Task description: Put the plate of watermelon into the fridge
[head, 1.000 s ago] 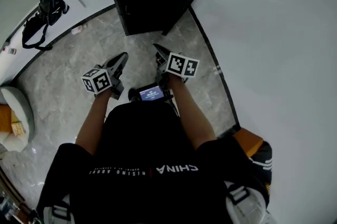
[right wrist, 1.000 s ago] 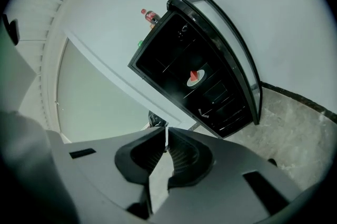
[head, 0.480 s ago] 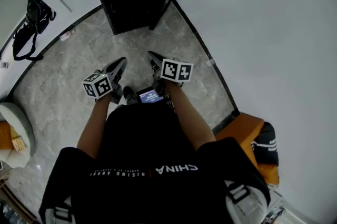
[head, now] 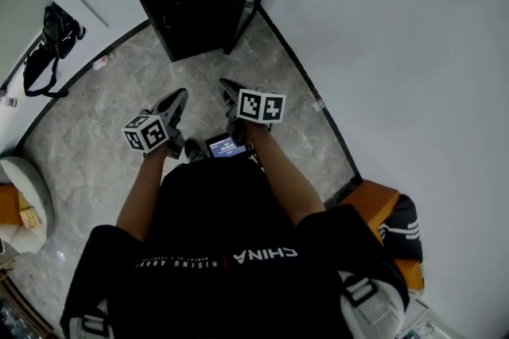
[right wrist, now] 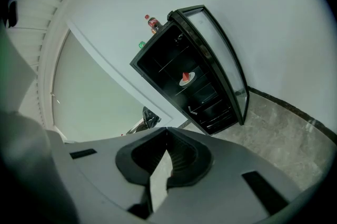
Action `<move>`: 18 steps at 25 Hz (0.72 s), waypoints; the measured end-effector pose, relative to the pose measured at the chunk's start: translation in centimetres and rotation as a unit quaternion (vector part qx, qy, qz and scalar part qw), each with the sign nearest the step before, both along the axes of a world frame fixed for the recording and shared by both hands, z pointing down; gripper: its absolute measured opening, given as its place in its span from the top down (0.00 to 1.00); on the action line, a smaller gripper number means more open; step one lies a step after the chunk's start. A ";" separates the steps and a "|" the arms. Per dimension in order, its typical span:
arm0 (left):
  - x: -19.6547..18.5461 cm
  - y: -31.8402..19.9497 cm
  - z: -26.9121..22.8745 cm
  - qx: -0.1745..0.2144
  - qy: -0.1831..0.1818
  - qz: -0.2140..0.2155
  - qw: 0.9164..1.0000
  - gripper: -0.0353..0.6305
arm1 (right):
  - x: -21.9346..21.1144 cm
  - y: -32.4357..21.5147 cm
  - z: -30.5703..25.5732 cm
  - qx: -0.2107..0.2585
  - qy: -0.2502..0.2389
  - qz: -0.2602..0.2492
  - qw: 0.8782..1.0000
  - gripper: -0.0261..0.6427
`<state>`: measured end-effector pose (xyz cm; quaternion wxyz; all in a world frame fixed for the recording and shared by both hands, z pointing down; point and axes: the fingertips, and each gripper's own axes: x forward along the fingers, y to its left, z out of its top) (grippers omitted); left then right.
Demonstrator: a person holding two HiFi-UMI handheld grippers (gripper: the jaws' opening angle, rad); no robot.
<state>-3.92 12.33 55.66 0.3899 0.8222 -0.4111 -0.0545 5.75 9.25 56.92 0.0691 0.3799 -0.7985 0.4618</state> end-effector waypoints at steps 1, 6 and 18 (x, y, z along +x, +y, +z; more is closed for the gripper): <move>0.0 -0.3 -0.2 0.001 -0.002 -0.004 1.000 0.93 | 0.1 -0.4 -0.2 0.001 -0.003 -0.001 1.000 0.94; -0.9 -3.0 0.2 -0.006 -0.031 -0.023 0.999 0.93 | -1.2 -4.0 -0.5 0.004 -0.010 -0.018 1.000 0.94; 2.3 -2.9 0.3 -0.007 -0.051 -0.030 0.998 0.93 | 2.5 -3.6 -0.8 0.006 -0.019 -0.019 1.000 0.94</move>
